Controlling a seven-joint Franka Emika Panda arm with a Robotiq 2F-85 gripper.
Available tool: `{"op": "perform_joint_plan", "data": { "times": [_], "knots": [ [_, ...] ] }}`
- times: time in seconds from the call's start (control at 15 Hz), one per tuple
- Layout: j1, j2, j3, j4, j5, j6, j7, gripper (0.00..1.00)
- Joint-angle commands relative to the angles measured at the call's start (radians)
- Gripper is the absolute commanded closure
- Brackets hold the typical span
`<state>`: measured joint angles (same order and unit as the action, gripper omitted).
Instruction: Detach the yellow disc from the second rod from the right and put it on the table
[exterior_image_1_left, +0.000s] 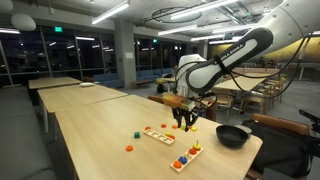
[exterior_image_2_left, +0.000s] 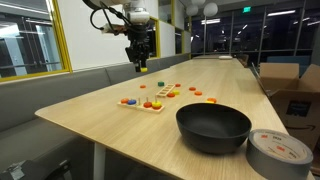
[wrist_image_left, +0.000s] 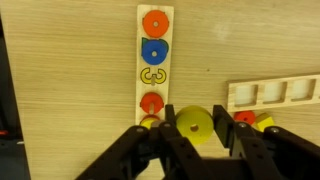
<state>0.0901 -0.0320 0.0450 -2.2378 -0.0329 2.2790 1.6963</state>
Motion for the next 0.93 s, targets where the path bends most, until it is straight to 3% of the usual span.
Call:
{"op": "perform_joint_plan", "data": {
  "times": [0.0,0.87],
  "knots": [
    [0.006,0.019,0.036,0.105,-0.02,-0.064,0.001,0.83],
    [0.096,0.191,0.095,0.301,-0.058,-0.089,0.045,0.83]
  ]
}}
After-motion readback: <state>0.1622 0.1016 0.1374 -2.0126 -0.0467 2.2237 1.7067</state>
